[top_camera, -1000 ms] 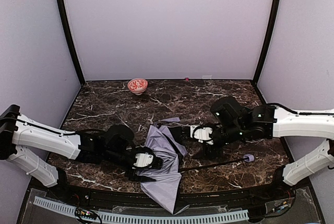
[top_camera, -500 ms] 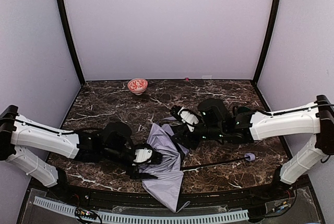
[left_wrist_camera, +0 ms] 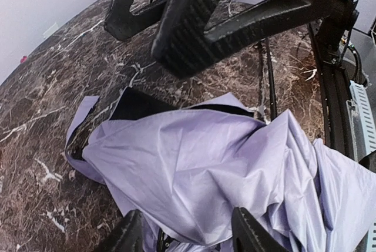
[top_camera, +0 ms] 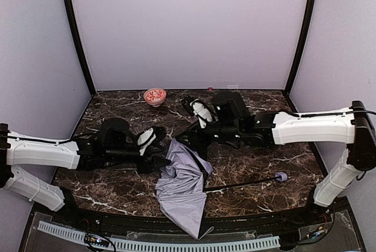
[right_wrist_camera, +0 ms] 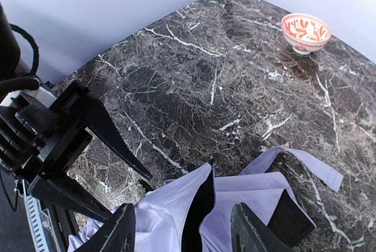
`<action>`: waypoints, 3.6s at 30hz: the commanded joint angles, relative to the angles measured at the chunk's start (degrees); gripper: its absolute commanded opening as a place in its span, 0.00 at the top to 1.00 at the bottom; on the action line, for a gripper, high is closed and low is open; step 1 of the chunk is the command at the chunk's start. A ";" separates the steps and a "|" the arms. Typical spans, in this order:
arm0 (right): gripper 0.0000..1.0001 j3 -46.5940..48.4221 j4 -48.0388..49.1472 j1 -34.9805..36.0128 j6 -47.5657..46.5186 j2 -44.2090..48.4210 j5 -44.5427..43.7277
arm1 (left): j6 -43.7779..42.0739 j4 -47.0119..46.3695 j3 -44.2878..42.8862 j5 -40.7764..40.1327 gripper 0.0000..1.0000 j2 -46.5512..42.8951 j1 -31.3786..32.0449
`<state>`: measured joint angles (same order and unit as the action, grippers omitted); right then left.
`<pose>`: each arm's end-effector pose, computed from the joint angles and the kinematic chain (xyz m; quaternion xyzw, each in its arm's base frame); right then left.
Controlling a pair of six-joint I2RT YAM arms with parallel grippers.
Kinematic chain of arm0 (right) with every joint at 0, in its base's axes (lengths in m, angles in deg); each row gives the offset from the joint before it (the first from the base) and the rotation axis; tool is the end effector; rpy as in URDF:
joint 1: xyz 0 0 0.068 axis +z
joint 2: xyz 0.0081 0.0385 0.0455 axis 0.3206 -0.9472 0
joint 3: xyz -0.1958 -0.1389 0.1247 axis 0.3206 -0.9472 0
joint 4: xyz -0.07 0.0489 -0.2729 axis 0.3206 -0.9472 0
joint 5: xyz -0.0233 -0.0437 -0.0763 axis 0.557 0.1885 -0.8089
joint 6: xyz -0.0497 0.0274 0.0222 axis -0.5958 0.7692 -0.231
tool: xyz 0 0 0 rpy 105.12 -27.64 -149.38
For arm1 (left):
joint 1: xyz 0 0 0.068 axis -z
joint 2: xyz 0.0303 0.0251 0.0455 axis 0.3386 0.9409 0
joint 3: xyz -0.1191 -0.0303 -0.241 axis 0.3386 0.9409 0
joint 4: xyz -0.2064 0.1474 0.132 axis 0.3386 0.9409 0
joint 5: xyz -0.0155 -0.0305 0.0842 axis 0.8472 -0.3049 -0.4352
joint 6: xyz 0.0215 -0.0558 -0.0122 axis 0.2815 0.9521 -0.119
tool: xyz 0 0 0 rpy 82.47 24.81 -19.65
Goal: Put away the umbrella
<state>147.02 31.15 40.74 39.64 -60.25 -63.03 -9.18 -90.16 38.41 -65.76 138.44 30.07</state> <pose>0.1963 0.3383 0.2567 -0.3581 0.7688 0.3315 0.4134 0.1808 -0.2348 0.1979 0.4812 0.6720 -0.2999 0.4763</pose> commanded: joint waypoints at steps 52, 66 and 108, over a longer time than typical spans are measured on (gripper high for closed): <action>1.00 -15.80 10.92 -12.13 17.47 11.56 24.95 | 0.46 -16.23 -5.14 7.22 0.46 18.20 -0.12; 1.00 -16.56 6.10 -11.55 14.84 13.14 24.03 | -5.73 -9.35 -15.87 16.80 0.51 21.16 -4.98; 1.00 -17.21 5.90 -11.18 14.03 14.19 23.21 | -12.83 6.14 -25.39 26.21 0.89 24.80 -7.24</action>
<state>129.82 36.51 29.07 54.37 -47.12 -39.69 -22.45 -82.11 12.16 -40.19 166.41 23.41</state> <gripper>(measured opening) 0.004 0.145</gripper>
